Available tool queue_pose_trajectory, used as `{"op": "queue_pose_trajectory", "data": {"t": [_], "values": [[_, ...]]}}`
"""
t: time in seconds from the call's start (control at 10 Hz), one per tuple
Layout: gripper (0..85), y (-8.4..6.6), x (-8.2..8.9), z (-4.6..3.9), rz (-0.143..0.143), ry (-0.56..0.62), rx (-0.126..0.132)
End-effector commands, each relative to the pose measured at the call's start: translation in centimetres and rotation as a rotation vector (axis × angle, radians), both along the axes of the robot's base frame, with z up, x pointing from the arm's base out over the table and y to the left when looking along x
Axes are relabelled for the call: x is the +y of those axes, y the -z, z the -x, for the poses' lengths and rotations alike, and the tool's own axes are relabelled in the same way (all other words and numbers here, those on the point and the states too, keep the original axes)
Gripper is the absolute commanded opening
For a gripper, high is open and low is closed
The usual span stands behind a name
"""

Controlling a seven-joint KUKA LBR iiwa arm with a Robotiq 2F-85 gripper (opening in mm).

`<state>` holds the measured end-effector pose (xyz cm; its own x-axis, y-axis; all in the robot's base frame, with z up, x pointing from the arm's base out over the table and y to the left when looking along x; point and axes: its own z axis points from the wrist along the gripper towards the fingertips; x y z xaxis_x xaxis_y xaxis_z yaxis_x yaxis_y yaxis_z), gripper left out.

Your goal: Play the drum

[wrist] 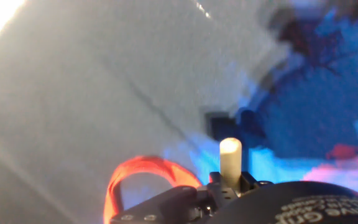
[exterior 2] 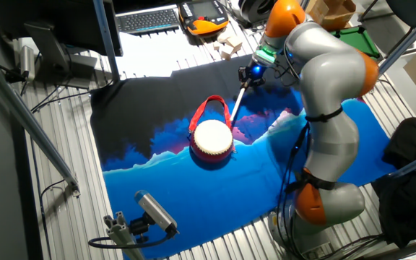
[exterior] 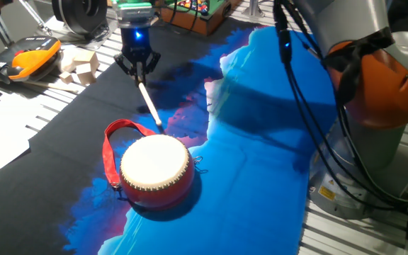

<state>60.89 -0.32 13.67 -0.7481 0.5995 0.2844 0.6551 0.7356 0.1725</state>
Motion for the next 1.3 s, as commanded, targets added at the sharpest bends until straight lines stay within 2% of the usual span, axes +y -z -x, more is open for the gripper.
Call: {"op": "queue_pose_trajectory", "data": {"t": [0.0,0.2,0.3,0.5,0.7,1.1,1.2], "values": [[0.0,-1.8,0.5,0.26,-0.001,0.001,-0.005],[0.0,-2.8,1.1,0.86,-0.011,0.009,-0.025],[0.0,-3.2,1.1,1.34,-0.025,0.014,-0.039],[0.0,-4.2,1.0,2.49,-0.053,0.046,-0.051],[0.0,-4.3,1.4,3.25,-0.068,0.079,-0.058],[0.0,-4.1,1.2,3.23,-0.045,0.074,-0.047],[0.0,-4.1,1.2,3.23,-0.025,0.067,-0.044]]}}
